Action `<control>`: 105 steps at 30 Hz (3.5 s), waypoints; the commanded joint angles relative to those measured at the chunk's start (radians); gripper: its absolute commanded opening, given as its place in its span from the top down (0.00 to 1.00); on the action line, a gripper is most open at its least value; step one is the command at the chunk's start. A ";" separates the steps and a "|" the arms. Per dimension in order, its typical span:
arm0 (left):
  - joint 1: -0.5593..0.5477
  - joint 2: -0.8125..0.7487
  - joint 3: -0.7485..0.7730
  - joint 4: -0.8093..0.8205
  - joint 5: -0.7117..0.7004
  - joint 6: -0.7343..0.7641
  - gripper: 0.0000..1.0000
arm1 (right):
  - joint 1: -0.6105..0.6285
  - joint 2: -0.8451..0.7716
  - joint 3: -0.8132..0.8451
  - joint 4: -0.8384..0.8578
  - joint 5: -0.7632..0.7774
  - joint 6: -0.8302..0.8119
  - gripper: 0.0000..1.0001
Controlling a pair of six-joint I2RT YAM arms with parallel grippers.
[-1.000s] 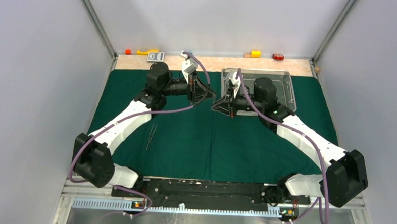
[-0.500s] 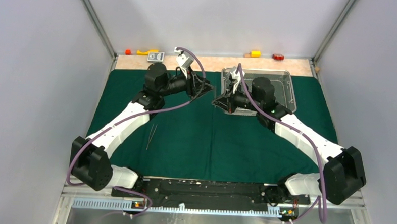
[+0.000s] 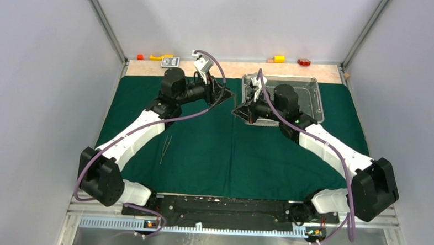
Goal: Open and lay out the surgical kit
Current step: Place the medical item in the surgical kit.
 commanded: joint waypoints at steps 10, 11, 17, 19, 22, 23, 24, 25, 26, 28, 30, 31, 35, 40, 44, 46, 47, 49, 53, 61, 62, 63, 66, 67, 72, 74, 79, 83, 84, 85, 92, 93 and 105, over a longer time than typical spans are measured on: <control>-0.026 0.020 0.045 0.013 -0.033 -0.010 0.66 | 0.003 0.007 0.026 0.027 0.023 0.020 1.00; -0.026 0.019 0.046 0.014 -0.035 -0.009 0.67 | 0.003 0.009 0.024 0.027 0.023 0.019 1.00; -0.035 0.030 0.059 0.005 -0.047 -0.010 0.72 | 0.003 0.009 0.024 0.029 0.028 0.022 1.00; -0.039 0.037 0.066 -0.001 -0.053 -0.010 0.73 | 0.004 0.011 0.024 0.029 0.032 0.023 1.00; -0.045 0.052 0.084 -0.013 -0.061 -0.012 0.74 | 0.007 0.016 0.028 0.024 0.043 0.024 1.00; -0.046 0.057 0.089 -0.017 -0.066 -0.012 0.74 | 0.008 0.016 0.030 0.022 0.048 0.024 1.00; -0.048 0.060 0.093 -0.021 -0.069 -0.012 0.75 | 0.011 0.016 0.030 0.021 0.052 0.023 1.00; -0.049 0.062 0.096 -0.025 -0.076 -0.013 0.75 | 0.012 0.016 0.030 0.020 0.058 0.023 1.00; -0.051 0.064 0.100 -0.030 -0.084 -0.012 0.76 | 0.013 0.016 0.030 0.018 0.063 0.021 1.00; -0.052 0.068 0.105 -0.038 -0.099 -0.011 0.78 | 0.015 0.015 0.032 0.016 0.073 0.021 1.00; -0.056 0.073 0.112 -0.047 -0.115 -0.009 0.79 | 0.017 0.015 0.032 0.015 0.083 0.021 1.00; -0.058 0.079 0.118 -0.055 -0.126 -0.008 0.80 | 0.018 0.017 0.033 0.014 0.091 0.021 1.00; -0.070 0.100 0.144 -0.083 -0.161 -0.004 0.85 | 0.031 0.022 0.040 0.000 0.132 0.018 1.00; -0.081 0.132 0.180 -0.115 -0.193 -0.001 0.94 | 0.037 0.030 0.049 -0.012 0.176 0.018 1.00; -0.083 0.143 0.188 -0.115 -0.193 -0.010 1.00 | 0.039 0.030 0.048 -0.014 0.194 0.019 1.00; -0.083 0.147 0.190 -0.114 -0.194 -0.016 1.00 | 0.038 0.030 0.048 -0.012 0.196 0.021 1.00; -0.082 0.148 0.191 -0.114 -0.195 -0.016 1.00 | 0.038 0.030 0.048 -0.013 0.196 0.021 1.00; -0.083 0.146 0.188 -0.115 -0.200 -0.016 1.00 | 0.038 0.029 0.049 -0.017 0.196 0.021 1.00; -0.082 0.130 0.180 -0.121 -0.230 -0.008 1.00 | 0.038 0.023 0.049 -0.021 0.195 0.011 0.87; -0.081 0.073 0.137 -0.180 -0.301 0.048 1.00 | 0.033 0.000 0.039 -0.042 0.148 -0.047 0.57; -0.081 0.066 0.128 -0.197 -0.312 0.061 1.00 | 0.028 -0.005 0.034 -0.045 0.133 -0.058 0.55; -0.081 0.056 0.121 -0.235 -0.323 0.076 1.00 | 0.021 -0.012 0.029 -0.048 0.118 -0.067 0.54; -0.080 0.043 0.115 -0.377 -0.353 0.120 1.00 | -0.010 -0.039 0.015 -0.056 0.089 -0.109 0.52; -0.080 0.043 0.112 -0.434 -0.366 0.132 1.00 | -0.021 -0.053 0.008 -0.056 0.085 -0.125 0.52; -0.066 0.057 0.082 -0.706 -0.443 0.166 1.00 | -0.094 -0.092 -0.034 -0.019 0.090 -0.149 0.52; -0.055 0.059 0.046 -0.757 -0.474 0.181 1.00 | -0.120 -0.091 -0.042 -0.008 0.098 -0.154 0.52; 0.019 0.082 -0.004 -0.855 -0.473 0.187 1.00 | -0.172 -0.063 -0.051 -0.005 0.107 -0.167 0.52; 0.166 0.134 -0.048 -0.899 -0.408 0.171 1.00 | -0.196 -0.045 -0.056 -0.001 0.112 -0.173 0.53; 0.196 0.146 -0.060 -0.906 -0.397 0.172 1.00 | -0.200 -0.041 -0.056 0.000 0.113 -0.174 0.53; 0.215 0.159 -0.067 -0.910 -0.395 0.178 1.00 | -0.202 -0.038 -0.057 0.000 0.113 -0.175 0.53; 0.259 0.251 -0.037 -0.957 -0.415 0.227 1.00 | -0.206 -0.029 -0.065 -0.001 0.110 -0.179 0.54; 0.262 0.258 -0.034 -0.964 -0.423 0.235 1.00 | -0.207 -0.028 -0.067 -0.003 0.109 -0.179 0.55; 0.299 0.295 -0.032 -0.988 -0.457 0.260 1.00 | -0.218 0.002 -0.054 -0.030 0.069 -0.176 0.57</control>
